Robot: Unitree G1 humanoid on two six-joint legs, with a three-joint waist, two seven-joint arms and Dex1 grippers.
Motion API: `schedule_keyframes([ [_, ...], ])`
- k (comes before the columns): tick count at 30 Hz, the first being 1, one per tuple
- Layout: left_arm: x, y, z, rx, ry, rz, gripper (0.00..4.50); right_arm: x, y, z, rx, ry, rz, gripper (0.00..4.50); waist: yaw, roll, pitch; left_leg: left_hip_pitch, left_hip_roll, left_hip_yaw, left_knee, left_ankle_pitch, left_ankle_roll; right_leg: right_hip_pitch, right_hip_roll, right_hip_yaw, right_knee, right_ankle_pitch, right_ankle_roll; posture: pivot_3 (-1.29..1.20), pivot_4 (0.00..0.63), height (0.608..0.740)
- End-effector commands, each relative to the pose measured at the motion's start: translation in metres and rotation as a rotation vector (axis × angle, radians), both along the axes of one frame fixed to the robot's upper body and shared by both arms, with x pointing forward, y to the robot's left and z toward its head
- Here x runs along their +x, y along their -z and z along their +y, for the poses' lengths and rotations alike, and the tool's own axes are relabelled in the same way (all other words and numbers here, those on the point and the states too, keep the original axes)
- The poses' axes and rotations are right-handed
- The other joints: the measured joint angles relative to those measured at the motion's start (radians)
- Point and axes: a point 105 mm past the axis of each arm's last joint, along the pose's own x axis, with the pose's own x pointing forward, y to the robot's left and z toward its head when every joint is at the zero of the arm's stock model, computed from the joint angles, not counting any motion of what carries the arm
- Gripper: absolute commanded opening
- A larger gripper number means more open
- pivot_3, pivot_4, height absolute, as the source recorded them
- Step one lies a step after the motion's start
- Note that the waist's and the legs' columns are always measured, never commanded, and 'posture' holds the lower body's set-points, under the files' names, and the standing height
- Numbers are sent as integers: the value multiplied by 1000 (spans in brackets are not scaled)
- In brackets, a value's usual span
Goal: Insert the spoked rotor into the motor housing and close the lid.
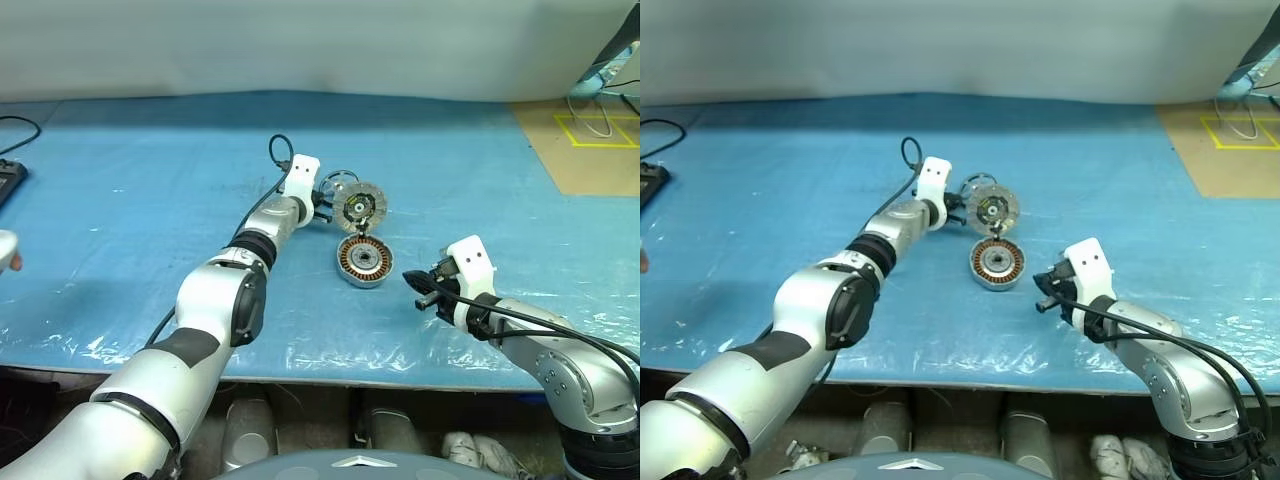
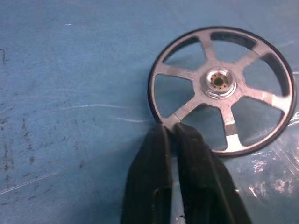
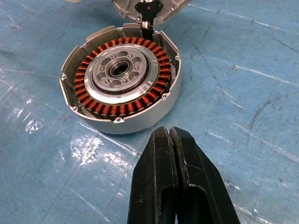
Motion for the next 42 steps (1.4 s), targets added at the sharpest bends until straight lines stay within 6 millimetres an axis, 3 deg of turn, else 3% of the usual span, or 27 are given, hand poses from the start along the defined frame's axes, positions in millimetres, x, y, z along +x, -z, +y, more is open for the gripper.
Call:
schedule_keyframes([
  [1,-3,7,6,-40,27,27,7,1,-9,2,13,4,-43,0,0,0,0,0,0,0,0,0,0,0,0,0,0,0,0,0,150,740],
  [10,-2,12,46,-3,65,7,7,9,-6,8,36,-10,-47,0,-5,0,0,0,0,-1,-1,0,0,0,0,-1,-1,0,0,0,150,740],
  [18,8,-55,52,-228,133,-178,7,17,-19,19,81,-84,-89,0,-1,0,1,-1,0,-1,-1,0,0,0,0,-2,-1,0,0,0,150,740],
  [21,11,-68,50,-270,129,-211,7,33,-41,5,69,-33,-188,0,-1,0,1,-1,0,-1,-1,0,0,0,0,-2,-1,0,0,0,150,740],
  [27,7,-61,39,-227,173,-212,7,64,-77,-36,-16,125,-338,0,-1,0,2,-2,0,-1,-1,0,0,0,0,-1,0,0,0,0,150,740],
  [33,4,-60,44,-234,204,-228,7,80,-86,-57,-103,175,-370,0,-3,0,2,-2,0,-1,-1,0,0,0,1,-2,1,0,0,0,150,740],
  [37,2,-62,53,-251,207,-255,0,113,-72,-53,-264,135,-361,908,-10,-1,2,-1,0,-1,0,0,0,0,1,-1,2,0,-1,0,150,740],
  [42,-3,-54,67,-272,211,-260,0,161,-81,-14,-321,-33,-377,2607,-29,2,4,-2,0,-1,3,0,0,0,0,0,3,0,-1,0,150,740],
])
